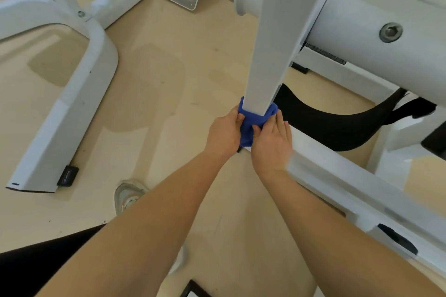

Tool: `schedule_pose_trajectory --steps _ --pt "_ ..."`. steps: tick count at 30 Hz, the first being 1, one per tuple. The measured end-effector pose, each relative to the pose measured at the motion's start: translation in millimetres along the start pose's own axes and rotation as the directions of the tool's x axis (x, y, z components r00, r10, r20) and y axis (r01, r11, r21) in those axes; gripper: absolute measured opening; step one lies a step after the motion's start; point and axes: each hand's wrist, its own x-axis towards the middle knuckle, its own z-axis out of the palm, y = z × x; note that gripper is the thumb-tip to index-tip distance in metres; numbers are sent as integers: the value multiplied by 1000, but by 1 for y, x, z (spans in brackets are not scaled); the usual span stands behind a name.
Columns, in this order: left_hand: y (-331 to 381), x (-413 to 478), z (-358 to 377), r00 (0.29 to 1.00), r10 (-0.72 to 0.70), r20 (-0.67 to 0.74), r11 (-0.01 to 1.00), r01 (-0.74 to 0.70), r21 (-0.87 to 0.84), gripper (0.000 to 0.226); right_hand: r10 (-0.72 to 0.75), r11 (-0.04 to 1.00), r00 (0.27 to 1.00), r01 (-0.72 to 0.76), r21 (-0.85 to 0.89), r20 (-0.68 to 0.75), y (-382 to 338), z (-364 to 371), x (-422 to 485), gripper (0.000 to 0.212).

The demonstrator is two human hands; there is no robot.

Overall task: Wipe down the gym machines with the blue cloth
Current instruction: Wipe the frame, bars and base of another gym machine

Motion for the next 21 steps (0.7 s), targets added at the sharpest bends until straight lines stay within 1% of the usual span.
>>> schedule_pose_trajectory --steps 2,4,6,9,11,14,16,19,21 --pt "3 -2 -6 998 64 20 997 -65 50 30 8 999 999 -10 39 38 -2 -9 2 59" --pt "13 -6 -16 994 108 13 993 -108 57 31 24 987 999 -29 156 37 -9 -26 4 54" --pt "33 -10 -29 992 124 -33 992 -123 32 27 37 964 999 -32 263 -16 -22 -50 5 47" --pt "70 -21 -55 977 187 -104 982 -181 62 25 15 948 989 33 317 -148 -44 -92 4 38" --pt "99 -27 -76 955 236 -181 970 -221 103 25 -20 951 976 85 296 -216 -57 -123 4 37" --pt "139 -44 -107 926 247 -287 965 -209 158 30 -37 967 960 104 233 -277 -76 -171 -1 36" --pt "157 -62 -120 929 238 -284 967 -201 154 37 -54 970 959 116 213 -277 -83 -201 -11 28" --pt "176 -100 -121 954 172 -246 985 -172 19 35 -140 971 956 184 155 -259 -81 -242 -30 21" --pt "188 -120 -113 961 103 -257 988 -128 -84 33 -214 971 957 231 68 -194 -71 -272 -36 22"
